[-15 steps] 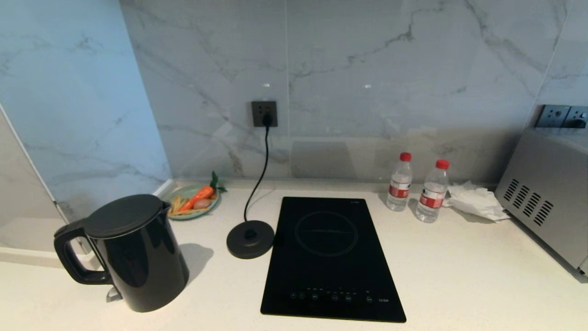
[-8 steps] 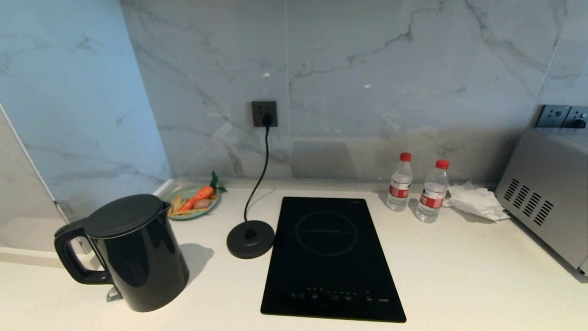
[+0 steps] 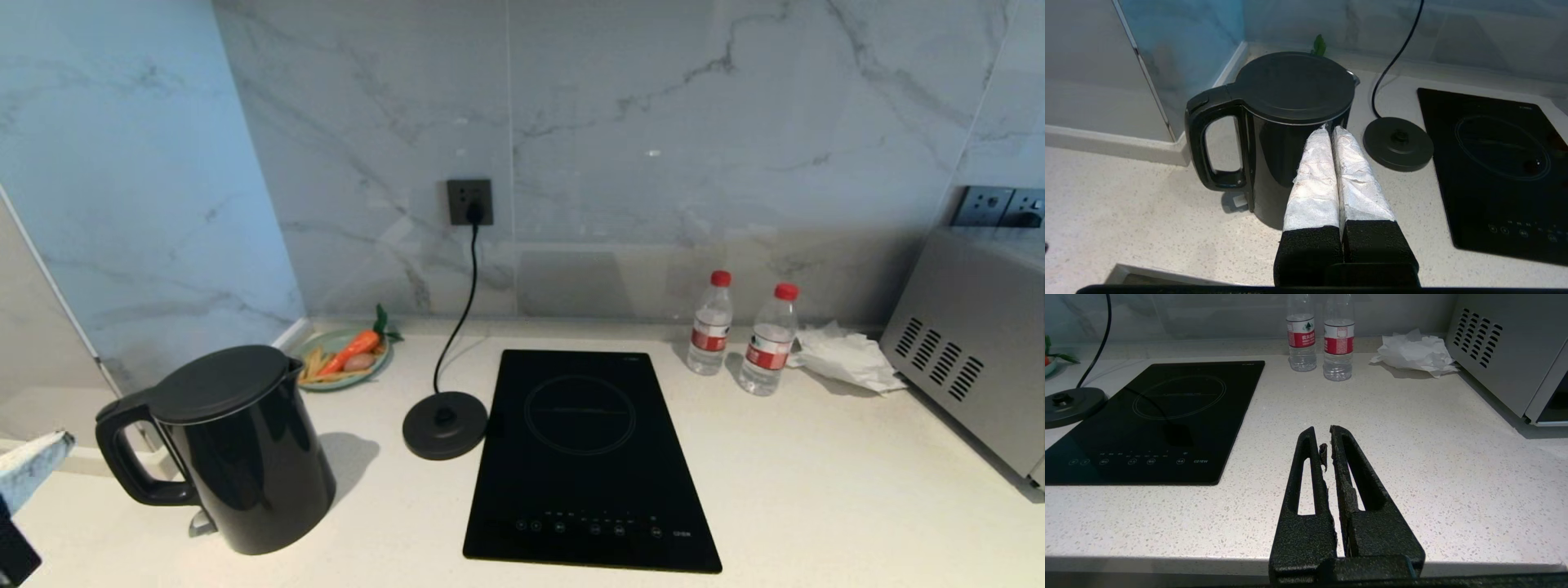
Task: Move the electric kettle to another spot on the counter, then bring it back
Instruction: Grab the kettle
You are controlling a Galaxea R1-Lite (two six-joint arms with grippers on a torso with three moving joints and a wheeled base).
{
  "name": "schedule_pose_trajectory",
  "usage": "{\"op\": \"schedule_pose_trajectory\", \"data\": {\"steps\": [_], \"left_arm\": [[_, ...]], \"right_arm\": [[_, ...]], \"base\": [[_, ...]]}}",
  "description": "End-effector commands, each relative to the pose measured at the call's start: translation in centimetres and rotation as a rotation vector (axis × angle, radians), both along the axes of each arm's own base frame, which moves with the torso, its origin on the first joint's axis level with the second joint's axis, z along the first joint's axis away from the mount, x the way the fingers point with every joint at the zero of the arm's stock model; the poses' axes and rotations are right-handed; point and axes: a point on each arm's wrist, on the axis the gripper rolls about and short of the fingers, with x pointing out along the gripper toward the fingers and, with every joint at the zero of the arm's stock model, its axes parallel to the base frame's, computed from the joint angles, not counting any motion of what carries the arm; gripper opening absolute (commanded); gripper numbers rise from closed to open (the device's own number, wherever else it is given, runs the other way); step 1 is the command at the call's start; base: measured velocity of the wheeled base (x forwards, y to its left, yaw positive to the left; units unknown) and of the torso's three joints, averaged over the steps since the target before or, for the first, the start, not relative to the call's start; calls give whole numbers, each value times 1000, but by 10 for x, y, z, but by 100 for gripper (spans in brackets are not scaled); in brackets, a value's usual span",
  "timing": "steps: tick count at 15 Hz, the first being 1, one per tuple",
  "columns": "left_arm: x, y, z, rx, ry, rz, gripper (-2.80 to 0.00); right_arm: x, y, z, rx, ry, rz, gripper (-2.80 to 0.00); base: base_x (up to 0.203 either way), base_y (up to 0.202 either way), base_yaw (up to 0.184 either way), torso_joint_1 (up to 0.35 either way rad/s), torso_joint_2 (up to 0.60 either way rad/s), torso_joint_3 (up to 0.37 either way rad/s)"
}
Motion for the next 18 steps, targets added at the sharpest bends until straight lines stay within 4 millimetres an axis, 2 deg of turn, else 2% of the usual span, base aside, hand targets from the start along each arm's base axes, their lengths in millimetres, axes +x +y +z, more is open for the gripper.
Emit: {"op": "schedule_pose_trajectory", "data": {"steps": [1,3,7,12,17,18], "left_arm": [[39,3,-10,-5,126,86,-280],[53,6,-17,6,127,199,-280],[41,7,-48,-34,170,242,-280],[39,13,-60,-41,226,291,-280],[71,15,-74,-47,286,299,-280],[79,16,-78,-49,288,306,0]], "right_arm": [[0,0,0,0,0,1,-280],[0,0,0,0,0,1,-280],[0,0,0,0,0,0,-280],[0,0,0,0,-1,1,-280],[0,0,0,0,1,1,-280],[0,0,0,0,1,-1,-280]], "base": [[0,0,0,0,0,0],[0,0,0,0,0,0],[0,0,0,0,0,0],[0,0,0,0,0,0],[0,0,0,0,0,0],[0,0,0,0,0,0]]}}
